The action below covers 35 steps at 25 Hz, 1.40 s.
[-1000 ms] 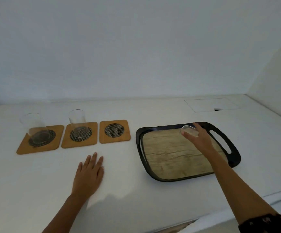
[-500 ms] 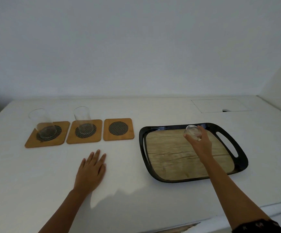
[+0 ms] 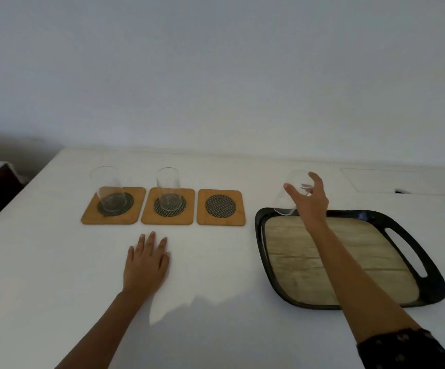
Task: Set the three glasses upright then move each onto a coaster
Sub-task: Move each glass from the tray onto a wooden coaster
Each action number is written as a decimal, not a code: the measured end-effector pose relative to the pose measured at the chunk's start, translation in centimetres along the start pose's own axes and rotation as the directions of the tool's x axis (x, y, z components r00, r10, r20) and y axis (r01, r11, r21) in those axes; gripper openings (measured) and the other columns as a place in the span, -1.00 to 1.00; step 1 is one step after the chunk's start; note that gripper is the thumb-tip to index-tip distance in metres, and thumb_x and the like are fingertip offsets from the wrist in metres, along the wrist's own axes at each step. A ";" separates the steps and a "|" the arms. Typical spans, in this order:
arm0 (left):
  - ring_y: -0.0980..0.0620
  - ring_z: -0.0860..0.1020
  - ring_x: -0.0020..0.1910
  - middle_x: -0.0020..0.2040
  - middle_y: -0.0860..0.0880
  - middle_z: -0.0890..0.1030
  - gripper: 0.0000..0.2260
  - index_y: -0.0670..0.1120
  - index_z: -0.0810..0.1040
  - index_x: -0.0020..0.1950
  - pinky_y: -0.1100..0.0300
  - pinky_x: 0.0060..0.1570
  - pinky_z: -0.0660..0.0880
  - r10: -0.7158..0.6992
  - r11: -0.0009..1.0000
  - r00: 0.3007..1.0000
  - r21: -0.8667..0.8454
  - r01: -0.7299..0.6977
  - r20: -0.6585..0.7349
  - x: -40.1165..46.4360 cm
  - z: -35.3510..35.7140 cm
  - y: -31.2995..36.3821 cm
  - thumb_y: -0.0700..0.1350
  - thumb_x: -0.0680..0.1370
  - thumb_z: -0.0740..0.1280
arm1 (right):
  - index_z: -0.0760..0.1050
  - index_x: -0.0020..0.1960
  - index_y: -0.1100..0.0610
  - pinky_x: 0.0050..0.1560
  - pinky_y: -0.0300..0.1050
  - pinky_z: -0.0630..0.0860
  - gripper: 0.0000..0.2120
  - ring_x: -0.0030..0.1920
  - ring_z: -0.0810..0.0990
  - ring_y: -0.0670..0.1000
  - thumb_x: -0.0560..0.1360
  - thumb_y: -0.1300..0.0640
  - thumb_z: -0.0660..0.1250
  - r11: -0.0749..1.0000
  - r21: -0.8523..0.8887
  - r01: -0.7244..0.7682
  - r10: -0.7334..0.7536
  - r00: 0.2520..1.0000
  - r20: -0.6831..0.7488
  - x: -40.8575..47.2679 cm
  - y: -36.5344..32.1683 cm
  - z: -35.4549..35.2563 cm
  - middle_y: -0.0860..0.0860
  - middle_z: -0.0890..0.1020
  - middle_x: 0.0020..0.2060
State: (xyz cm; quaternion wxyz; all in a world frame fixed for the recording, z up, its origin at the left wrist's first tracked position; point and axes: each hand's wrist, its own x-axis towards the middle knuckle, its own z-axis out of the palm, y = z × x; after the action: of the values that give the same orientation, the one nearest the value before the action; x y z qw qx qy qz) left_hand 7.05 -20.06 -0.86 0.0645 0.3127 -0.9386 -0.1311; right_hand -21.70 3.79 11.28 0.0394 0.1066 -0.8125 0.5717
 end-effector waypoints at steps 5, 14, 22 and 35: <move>-0.14 0.01 0.53 0.56 -0.06 0.08 -0.39 0.08 0.08 0.50 -0.14 0.46 0.03 0.016 1.000 1.000 -0.015 -0.016 -0.002 -0.8 0.7 0.8 0.20 0.48 -0.27 | 0.30 0.38 0.03 0.04 -0.18 0.36 -0.32 0.04 0.47 -0.01 0.36 -0.08 0.49 0.998 0.007 0.066 -0.066 0.989 0.130 0.4 -3.1 5.6 0.06 0.54 0.02; -0.10 -0.01 0.54 0.56 -0.03 0.09 -0.45 0.11 0.07 0.50 -0.10 0.47 -0.01 -0.003 1.000 1.000 -0.011 0.003 0.000 0.3 1.7 -2.3 0.19 0.53 -0.22 | 0.28 0.38 0.00 0.17 0.06 0.46 -0.29 0.15 0.49 0.08 0.33 -0.09 0.48 0.998 -0.060 0.013 0.005 0.957 0.290 -1.7 -2.5 17.2 0.12 0.53 0.09; -0.08 0.00 0.54 0.55 -0.01 0.10 -0.47 0.12 0.08 0.50 -0.08 0.46 0.00 0.000 1.000 1.000 -0.005 0.000 -0.017 0.3 1.6 -1.7 0.19 0.54 -0.22 | 0.25 0.40 -0.01 0.06 -0.12 0.38 -0.27 0.16 0.48 0.10 0.33 -0.08 0.48 0.998 -0.066 0.010 0.009 0.962 0.273 -2.0 -1.4 17.2 0.04 0.50 0.06; -0.08 0.02 0.54 0.55 -0.01 0.13 -0.45 0.11 0.13 0.49 -0.07 0.47 -0.01 -0.012 1.000 1.000 -0.020 0.012 -0.021 0.1 1.3 -1.5 0.18 0.52 -0.21 | 0.04 0.50 0.17 0.28 0.04 0.32 -0.30 0.36 0.31 0.17 0.51 0.05 0.33 0.923 -0.180 0.339 -0.297 0.928 0.225 -11.9 1.0 13.3 0.19 0.31 0.38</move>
State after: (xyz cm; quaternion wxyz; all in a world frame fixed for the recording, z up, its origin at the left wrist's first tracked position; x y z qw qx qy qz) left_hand 7.60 -20.99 -2.49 0.0767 0.3191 -0.9345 -0.1376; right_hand -9.54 -6.80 3.54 0.0640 0.2877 -0.8415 0.4528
